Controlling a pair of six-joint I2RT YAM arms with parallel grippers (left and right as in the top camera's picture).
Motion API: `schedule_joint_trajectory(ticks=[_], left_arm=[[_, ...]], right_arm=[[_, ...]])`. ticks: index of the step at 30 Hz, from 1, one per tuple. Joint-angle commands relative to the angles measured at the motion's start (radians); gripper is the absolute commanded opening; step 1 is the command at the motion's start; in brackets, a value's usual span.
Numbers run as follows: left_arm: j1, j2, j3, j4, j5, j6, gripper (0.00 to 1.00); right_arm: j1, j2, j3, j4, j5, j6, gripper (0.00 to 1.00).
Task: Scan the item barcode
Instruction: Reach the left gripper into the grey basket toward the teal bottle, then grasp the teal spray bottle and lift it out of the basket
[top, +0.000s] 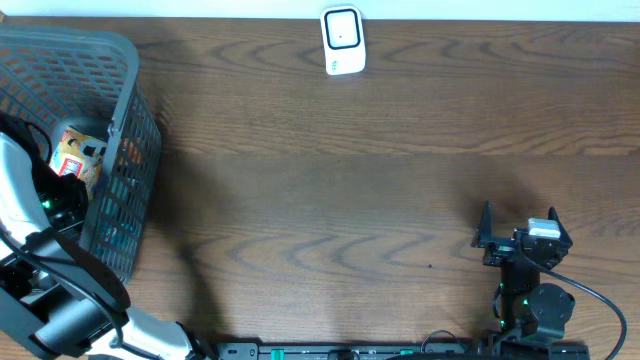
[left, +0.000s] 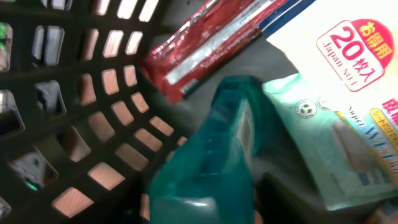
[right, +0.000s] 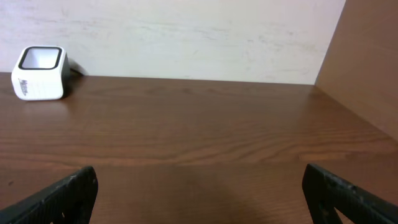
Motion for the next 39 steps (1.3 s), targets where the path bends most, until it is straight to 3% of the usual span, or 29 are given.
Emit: schedule_joint_trajectory(ticks=[1,8,19,31,39], left_arm=[[-0.001,0.023,-0.036,0.008,-0.010,0.029,0.42],[0.000,0.016,-0.011,0.008,-0.010,0.096,0.28],[0.000,-0.088,0.097,0.008,-0.010,0.209,0.28],[0.000,-0.378,0.219,0.061,-0.009,0.219,0.28],[0.000,-0.592,0.234,0.200,0.202,0.268,0.28]], right_arm=[[-0.004,-0.005,-0.001,-0.003,-0.005,0.012,0.99],[-0.004,-0.005,-0.001,-0.003,-0.005,0.012,0.99],[-0.004,-0.005,-0.001,-0.003,-0.005,0.012,0.99],[-0.004,-0.005,-0.001,-0.003,-0.005,0.012,0.99],[-0.004,-0.005,-0.001,-0.003,-0.005,0.012,0.99]])
